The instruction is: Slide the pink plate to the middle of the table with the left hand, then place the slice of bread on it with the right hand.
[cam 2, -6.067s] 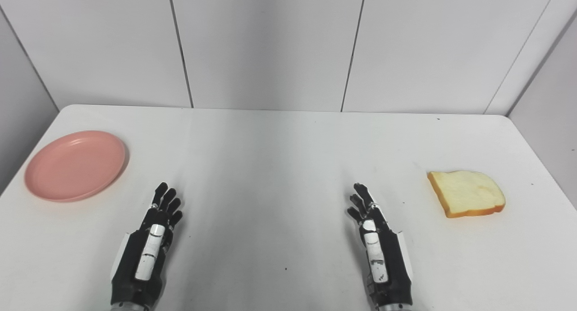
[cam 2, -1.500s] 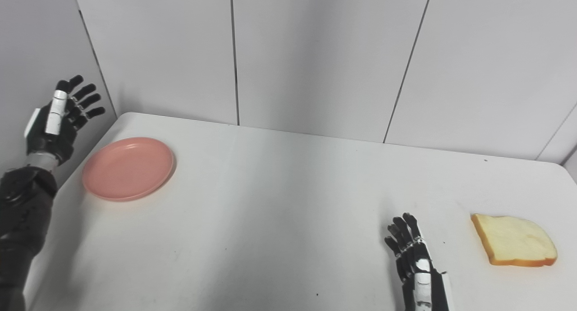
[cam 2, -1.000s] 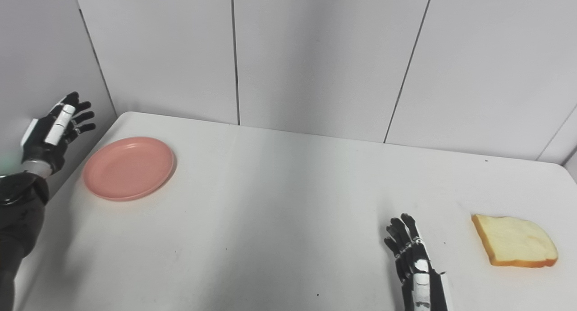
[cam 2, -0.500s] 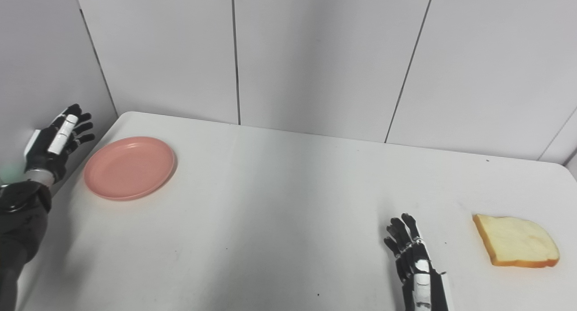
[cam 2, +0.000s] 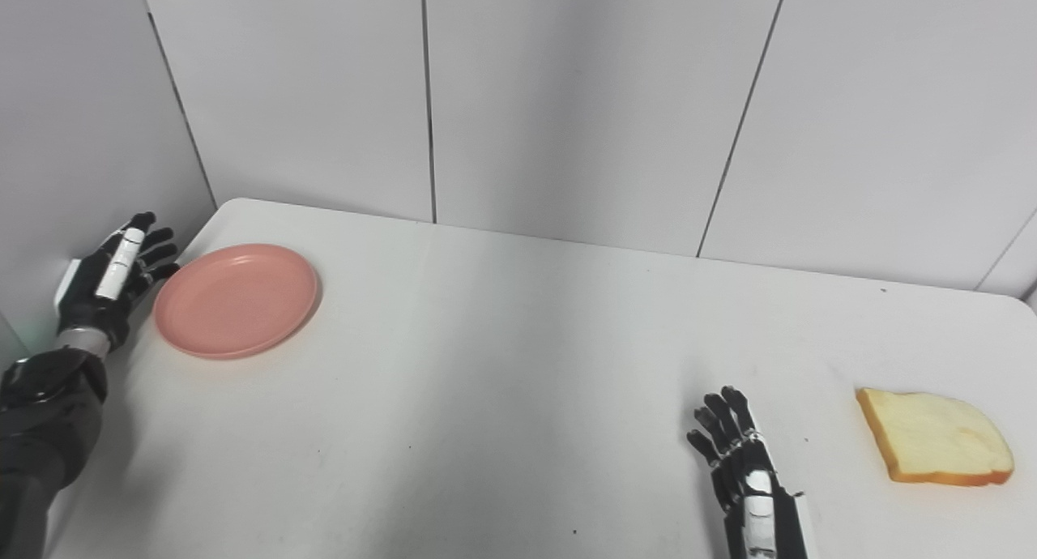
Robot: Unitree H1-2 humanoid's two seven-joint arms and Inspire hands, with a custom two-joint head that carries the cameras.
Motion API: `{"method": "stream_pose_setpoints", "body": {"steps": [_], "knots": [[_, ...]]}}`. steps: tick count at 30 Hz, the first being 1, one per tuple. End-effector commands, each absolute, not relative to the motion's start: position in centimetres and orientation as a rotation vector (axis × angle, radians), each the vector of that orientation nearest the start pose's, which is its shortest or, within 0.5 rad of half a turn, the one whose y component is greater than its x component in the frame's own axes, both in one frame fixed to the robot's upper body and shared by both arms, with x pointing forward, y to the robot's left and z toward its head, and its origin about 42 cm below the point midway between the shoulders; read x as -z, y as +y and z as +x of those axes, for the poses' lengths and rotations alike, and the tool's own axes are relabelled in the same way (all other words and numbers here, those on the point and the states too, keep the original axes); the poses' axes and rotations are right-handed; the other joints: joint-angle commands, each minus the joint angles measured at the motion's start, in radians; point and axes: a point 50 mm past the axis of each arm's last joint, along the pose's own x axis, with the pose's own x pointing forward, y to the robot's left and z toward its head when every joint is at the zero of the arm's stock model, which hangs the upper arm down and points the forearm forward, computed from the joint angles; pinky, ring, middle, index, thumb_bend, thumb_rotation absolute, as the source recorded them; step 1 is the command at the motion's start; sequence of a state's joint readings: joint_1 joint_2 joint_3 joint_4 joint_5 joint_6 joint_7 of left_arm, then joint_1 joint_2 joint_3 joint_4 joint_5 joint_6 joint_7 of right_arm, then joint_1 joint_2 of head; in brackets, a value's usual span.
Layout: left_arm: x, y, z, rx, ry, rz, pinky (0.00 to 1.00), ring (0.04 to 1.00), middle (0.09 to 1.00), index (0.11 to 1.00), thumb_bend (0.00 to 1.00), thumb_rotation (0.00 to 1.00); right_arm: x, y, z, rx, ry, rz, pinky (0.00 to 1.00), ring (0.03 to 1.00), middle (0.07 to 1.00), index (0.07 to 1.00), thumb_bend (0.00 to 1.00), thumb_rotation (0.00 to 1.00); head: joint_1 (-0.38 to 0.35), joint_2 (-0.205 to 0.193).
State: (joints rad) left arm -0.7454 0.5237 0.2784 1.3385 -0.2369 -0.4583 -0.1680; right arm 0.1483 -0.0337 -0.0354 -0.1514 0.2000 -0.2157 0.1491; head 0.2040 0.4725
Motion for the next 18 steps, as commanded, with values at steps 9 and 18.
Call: {"method": "stream_pose_setpoints", "body": {"steps": [9, 18], "knots": [[-14.4, 45.8, 45.5, -0.303, -0.038, -0.017, 0.69, 0.784, 0.787, 0.830, 0.96, 0.69, -7.9, -25.4, 20.2, -0.047, -0.063, 0.090, 0.87, 0.902, 0.906, 0.917, 0.80, 0.98, -0.007, -0.001], [-15.3, 44.0, 46.7, -0.231, -0.084, -0.025, 0.71, 0.799, 0.796, 0.836, 0.96, 0.69, -7.9, -25.1, 20.2, -0.048, -0.065, 0.095, 0.88, 0.903, 0.903, 0.919, 0.80, 0.97, -0.013, -0.003]]}}
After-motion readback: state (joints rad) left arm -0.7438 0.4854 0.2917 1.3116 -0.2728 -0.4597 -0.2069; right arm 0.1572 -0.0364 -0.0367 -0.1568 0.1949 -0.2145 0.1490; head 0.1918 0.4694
